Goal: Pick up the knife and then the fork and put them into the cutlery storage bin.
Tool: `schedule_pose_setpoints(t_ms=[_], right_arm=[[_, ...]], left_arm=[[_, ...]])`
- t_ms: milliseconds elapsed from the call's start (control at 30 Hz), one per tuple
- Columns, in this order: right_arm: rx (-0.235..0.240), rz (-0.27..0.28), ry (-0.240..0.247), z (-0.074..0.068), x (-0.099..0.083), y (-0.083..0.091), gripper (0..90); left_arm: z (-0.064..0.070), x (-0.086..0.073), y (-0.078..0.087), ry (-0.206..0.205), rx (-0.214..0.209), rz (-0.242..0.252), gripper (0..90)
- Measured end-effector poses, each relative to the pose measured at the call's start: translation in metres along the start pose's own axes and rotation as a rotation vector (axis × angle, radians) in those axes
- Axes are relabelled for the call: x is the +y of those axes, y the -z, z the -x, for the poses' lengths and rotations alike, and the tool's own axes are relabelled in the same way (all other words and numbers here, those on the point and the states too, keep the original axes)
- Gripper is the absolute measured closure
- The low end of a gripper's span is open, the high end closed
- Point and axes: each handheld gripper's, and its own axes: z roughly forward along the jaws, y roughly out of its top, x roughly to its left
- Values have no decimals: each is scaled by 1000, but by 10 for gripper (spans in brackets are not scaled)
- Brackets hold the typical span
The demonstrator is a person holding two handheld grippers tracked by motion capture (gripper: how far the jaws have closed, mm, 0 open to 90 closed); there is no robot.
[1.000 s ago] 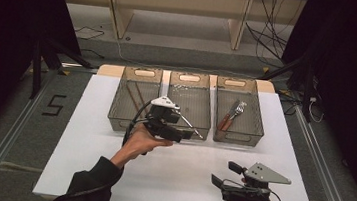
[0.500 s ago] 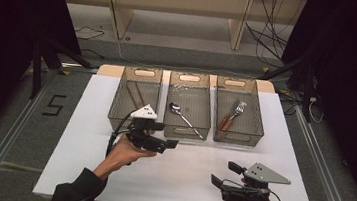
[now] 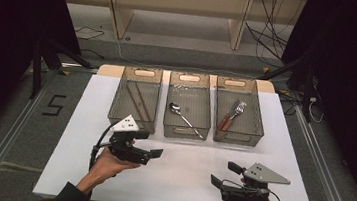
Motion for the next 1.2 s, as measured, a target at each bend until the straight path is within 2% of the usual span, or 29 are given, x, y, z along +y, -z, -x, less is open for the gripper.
schedule_pose_setpoints(t_ms=[233, 367, 500, 700, 833, 967, 1200], right_arm=[[-2, -2, -2, 0, 0, 0, 244], [-2, 0, -5, 0, 0, 1, 244], [-4, 0, -1, 0, 0, 1, 243], [-4, -2, 0, 0, -1, 0, 239], [-5, -4, -1, -1, -1, 0, 238], [-4, -5, 0, -1, -1, 0, 237], [-5, -4, 0, -1, 0, 1, 237]], left_arm=[[1, -15, 6, -22, 23, 10, 152], [2, -22, 11, -13, 24, 28, 152], [1, -32, 14, -20, 41, 19, 152], [1, -42, 20, 10, 39, 25, 151], [0, -46, 24, 36, 45, 34, 149], [1, -47, 26, 23, 53, 44, 149], [0, -48, 26, 28, 52, 45, 148]])
